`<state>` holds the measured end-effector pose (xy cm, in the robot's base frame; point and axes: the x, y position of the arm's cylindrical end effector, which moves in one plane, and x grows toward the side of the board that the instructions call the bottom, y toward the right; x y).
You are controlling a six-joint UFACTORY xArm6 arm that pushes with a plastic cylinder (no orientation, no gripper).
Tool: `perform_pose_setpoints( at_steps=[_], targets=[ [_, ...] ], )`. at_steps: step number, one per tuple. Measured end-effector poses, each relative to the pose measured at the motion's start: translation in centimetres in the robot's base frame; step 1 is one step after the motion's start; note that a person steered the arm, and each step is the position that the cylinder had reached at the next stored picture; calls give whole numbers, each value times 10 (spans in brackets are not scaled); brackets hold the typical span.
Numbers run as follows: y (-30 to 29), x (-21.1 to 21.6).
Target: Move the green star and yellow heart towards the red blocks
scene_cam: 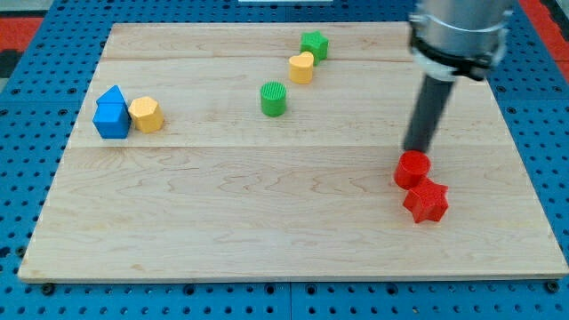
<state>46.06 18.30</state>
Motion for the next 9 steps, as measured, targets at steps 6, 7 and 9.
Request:
perform_pose_setpoints(
  at_steps=[6,7,9],
  targets=[
    [-120,-228],
    [-146,-226],
    [-144,-186]
  ],
)
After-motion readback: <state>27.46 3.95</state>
